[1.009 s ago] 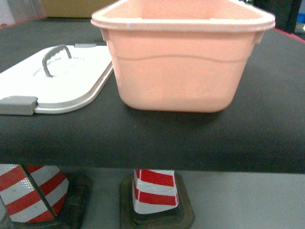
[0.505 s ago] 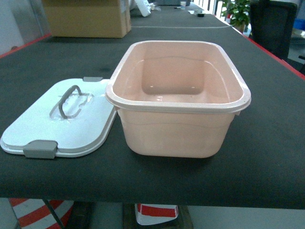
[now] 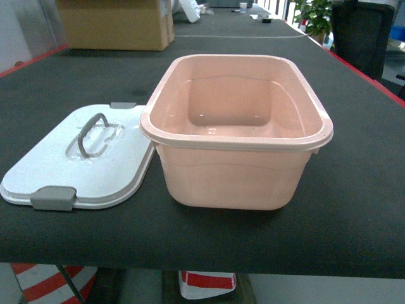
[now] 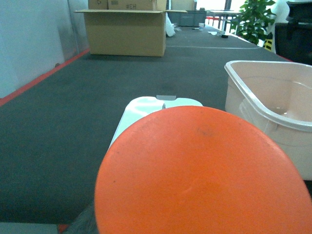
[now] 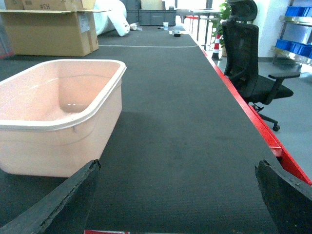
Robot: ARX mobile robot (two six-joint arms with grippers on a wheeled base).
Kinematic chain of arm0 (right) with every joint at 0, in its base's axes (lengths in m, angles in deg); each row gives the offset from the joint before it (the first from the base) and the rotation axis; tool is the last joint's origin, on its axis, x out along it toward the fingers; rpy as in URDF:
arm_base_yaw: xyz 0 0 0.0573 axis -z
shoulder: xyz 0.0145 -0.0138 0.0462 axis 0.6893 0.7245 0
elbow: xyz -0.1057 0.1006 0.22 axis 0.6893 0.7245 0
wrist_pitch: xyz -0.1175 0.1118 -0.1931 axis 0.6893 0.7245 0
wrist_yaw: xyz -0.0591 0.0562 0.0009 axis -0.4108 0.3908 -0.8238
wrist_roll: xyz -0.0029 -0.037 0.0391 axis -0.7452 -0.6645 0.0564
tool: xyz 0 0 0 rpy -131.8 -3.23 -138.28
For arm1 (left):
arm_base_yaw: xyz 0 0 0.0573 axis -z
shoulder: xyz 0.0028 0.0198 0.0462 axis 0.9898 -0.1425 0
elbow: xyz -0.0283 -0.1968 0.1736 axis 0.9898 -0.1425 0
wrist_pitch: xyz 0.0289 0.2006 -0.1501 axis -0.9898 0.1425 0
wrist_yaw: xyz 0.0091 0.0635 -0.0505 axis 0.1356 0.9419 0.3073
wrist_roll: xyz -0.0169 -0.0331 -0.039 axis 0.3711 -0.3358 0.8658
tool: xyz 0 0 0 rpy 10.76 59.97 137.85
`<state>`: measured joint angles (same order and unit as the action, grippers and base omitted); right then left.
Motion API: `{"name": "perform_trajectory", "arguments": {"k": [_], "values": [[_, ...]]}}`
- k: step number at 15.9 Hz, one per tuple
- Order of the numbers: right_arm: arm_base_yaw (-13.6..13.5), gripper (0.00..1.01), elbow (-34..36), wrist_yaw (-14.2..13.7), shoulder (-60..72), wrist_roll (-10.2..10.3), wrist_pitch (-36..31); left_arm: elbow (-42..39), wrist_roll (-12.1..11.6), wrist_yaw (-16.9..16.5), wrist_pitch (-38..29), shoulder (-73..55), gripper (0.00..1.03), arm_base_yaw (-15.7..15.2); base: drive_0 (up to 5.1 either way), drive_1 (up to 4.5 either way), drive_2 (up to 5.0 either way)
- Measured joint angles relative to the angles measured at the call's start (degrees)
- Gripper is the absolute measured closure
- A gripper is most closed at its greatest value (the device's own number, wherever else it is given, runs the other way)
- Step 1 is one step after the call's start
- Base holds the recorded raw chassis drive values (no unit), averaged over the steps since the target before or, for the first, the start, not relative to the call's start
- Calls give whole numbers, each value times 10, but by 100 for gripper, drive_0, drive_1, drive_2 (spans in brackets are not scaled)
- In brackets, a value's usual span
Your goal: Pick capacitor and pack into box
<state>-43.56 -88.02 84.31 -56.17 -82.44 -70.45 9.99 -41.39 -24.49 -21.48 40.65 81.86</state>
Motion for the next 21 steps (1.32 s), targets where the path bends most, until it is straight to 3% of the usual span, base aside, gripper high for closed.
{"name": "perform_trajectory", "arguments": {"k": [3, 4, 5, 6, 7, 9, 10, 13, 16, 18, 21], "values": [[0, 3, 0, 0, 0, 0, 0, 0, 0, 0, 0, 0, 60, 0, 0, 0, 0], [0, 3, 0, 0, 0, 0, 0, 0, -13, 47, -26, -16, 60, 15, 0, 0, 0], [0, 3, 0, -1, 0, 0, 0, 7, -37, 121, -137, -99, 60, 30, 0, 0, 0], [0, 3, 0, 1, 0, 0, -1, 28, -55, 132, -238, -220, 60, 8, 0, 0, 0], [0, 3, 0, 0, 0, 0, 0, 58, -61, 125, -336, -340, 60, -2, 0, 0, 0], [0, 3, 0, 0, 0, 0, 0, 197, -56, 85, -514, -588, 60, 33, 0, 0, 0], [0, 3, 0, 0, 0, 0, 0, 271, -50, 90, -530, -677, 60, 57, 0, 0, 0], [0, 3, 0, 0, 0, 0, 0, 487, -45, 111, -461, -912, 60, 167, 0, 0, 0], [0, 3, 0, 0, 0, 0, 0, 638, -53, 115, -418, -1026, 60, 255, 0, 0, 0], [0, 3, 0, 0, 0, 0, 0, 698, -61, 108, -412, -1087, 54, 272, 0, 0, 0], [0, 3, 0, 0, 0, 0, 0, 674, -48, 104, -422, -1099, 15, 251, 0, 0, 0]]}}
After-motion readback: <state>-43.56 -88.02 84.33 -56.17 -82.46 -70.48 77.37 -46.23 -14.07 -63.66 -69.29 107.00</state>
